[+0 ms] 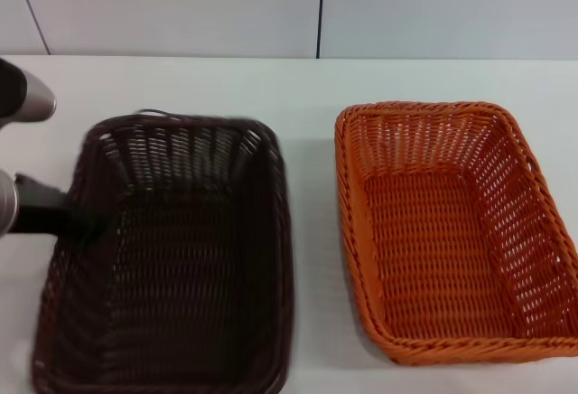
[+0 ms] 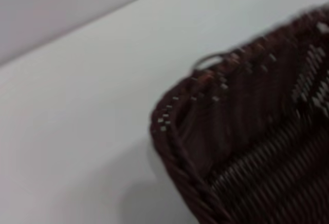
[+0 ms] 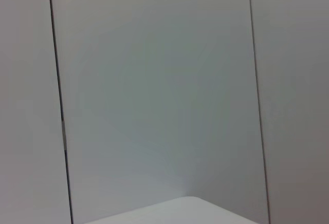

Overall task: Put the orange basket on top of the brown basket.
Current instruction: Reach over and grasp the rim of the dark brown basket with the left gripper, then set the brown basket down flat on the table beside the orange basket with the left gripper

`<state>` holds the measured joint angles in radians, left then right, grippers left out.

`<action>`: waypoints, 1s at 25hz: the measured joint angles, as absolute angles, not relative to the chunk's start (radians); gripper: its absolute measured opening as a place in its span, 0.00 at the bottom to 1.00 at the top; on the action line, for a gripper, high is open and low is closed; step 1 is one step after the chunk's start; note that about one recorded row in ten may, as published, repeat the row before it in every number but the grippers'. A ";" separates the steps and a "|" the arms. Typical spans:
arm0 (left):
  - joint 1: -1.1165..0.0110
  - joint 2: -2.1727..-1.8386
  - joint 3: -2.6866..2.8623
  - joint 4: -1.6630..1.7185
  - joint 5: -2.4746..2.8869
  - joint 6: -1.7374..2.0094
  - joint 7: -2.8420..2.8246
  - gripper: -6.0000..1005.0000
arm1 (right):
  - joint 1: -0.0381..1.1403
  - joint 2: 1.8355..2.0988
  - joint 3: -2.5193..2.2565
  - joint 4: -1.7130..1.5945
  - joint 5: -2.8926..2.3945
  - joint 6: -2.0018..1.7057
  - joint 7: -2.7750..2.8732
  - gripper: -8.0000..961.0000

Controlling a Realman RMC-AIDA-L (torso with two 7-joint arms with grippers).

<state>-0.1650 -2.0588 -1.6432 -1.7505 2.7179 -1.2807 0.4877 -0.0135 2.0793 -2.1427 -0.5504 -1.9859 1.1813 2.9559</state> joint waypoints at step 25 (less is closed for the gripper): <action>-0.597 -2.058 -1.856 -1.404 2.386 -1.411 1.079 0.24 | -0.034 2.085 -2.166 -0.554 -1.990 1.192 2.956 0.79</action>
